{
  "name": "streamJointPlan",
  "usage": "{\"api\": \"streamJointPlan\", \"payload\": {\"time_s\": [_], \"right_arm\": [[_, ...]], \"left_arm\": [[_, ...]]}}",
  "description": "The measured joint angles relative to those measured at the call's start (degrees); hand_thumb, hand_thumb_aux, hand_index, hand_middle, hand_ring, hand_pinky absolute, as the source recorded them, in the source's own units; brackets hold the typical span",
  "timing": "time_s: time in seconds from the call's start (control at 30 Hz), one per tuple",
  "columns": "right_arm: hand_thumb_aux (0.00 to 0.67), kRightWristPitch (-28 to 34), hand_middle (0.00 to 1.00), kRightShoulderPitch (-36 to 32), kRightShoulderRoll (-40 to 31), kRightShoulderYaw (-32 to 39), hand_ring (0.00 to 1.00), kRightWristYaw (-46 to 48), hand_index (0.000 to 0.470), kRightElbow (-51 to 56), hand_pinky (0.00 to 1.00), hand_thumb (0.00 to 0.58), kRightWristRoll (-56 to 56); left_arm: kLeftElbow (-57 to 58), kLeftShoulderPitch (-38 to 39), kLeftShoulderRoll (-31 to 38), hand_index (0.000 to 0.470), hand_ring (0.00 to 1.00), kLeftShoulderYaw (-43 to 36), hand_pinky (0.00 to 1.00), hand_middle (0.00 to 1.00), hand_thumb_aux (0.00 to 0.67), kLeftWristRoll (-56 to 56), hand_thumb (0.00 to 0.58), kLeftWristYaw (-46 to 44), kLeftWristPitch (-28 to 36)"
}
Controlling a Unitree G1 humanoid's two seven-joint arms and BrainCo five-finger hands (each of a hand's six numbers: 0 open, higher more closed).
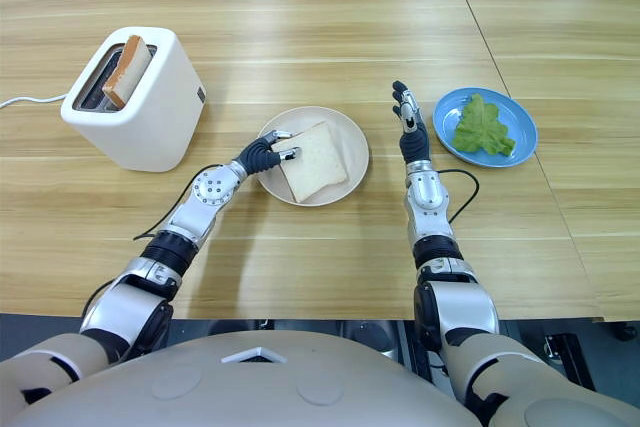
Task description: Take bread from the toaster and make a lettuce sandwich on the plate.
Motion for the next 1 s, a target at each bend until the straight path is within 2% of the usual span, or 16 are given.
{"api": "streamJointPlan", "payload": {"time_s": [0.13, 0.27, 0.4, 0.57, 0.63, 0.77, 0.87, 1.0], "right_arm": [[0.000, 0.00, 0.00, 0.02, -0.01, 0.00, 0.00, 0.00, 0.000, 0.00, 0.00, 0.000, 0.00], [0.000, 0.00, 0.00, 0.03, -0.04, 0.01, 0.00, 0.06, 0.000, -0.01, 0.00, 0.000, 0.00], [0.000, -0.01, 0.00, 0.04, -0.06, 0.05, 0.00, 0.16, 0.000, -0.12, 0.00, 0.000, 0.00], [0.000, -0.24, 0.00, 0.64, -2.07, 0.78, 0.00, -1.20, 0.000, -1.65, 0.00, 0.000, -2.71], [0.000, -0.66, 0.00, 0.88, -5.71, 1.89, 0.00, -3.90, 0.000, -3.58, 0.00, 0.000, -6.75], [0.000, 0.92, 0.00, -0.77, -21.18, 2.53, 0.00, -16.09, 0.000, -5.98, 0.00, 0.000, -20.27], [0.000, 9.06, 0.00, -4.93, -32.86, 7.22, 0.00, -28.39, 0.000, -3.88, 0.00, 0.000, -33.77], [0.000, 18.01, 0.00, -9.58, -39.50, 16.27, 0.00, -36.22, 0.000, 3.44, 0.00, 0.000, -45.87]], "left_arm": [[-0.01, -1.27, 2.42, 0.000, 0.00, -1.68, 0.00, 0.00, 0.000, 6.35, 0.000, 5.08, -0.36], [-3.69, -1.42, 4.81, 0.000, 0.00, -3.40, 0.00, 0.00, 0.000, 15.79, 0.000, 14.03, -0.28], [-11.57, -1.56, 7.20, 0.000, 0.00, -5.33, 0.00, 0.00, 0.000, 27.98, 0.000, 24.11, 3.04], [-20.61, -0.57, 9.06, 0.000, 0.00, -5.48, 0.00, 0.00, 0.000, 37.61, 0.000, 33.18, 6.85], [-23.31, 0.19, 9.24, 0.000, 0.00, -4.31, 0.00, 0.00, 0.000, 38.17, 0.000, 35.72, 6.90], [-23.02, 1.90, 8.87, 0.000, 0.00, -2.40, 0.00, 0.00, 0.000, 35.42, 0.000, 36.95, 6.09], [-19.01, 2.28, 7.52, 0.000, 0.00, -2.07, 0.00, 0.00, 0.000, 32.68, 0.000, 36.90, 5.07], [-15.78, 2.34, 6.22, 0.000, 0.00, -2.23, 0.00, 0.00, 0.000, 30.64, 0.000, 36.91, 3.70]]}}
